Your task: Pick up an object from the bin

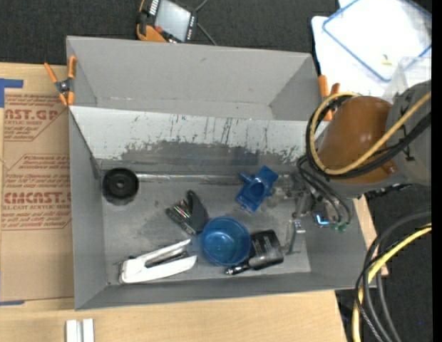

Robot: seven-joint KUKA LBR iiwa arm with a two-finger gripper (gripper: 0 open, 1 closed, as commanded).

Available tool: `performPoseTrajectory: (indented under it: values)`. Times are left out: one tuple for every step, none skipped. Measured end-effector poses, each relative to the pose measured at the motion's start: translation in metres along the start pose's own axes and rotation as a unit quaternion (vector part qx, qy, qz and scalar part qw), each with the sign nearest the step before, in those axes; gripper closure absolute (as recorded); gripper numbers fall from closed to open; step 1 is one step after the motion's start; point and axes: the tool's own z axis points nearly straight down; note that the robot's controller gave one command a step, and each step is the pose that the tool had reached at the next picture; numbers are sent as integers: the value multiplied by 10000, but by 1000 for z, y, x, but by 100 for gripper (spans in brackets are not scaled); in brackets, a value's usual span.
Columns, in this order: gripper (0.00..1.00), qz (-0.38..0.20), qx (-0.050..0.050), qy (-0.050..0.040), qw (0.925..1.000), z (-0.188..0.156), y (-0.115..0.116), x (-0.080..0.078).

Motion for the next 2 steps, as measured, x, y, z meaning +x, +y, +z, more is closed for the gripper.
performPoseTrajectory:
  values:
    - [0,10,-9,11,10000,7,81,20]
    - [0,-256,14,-11,9997,9,77,15]
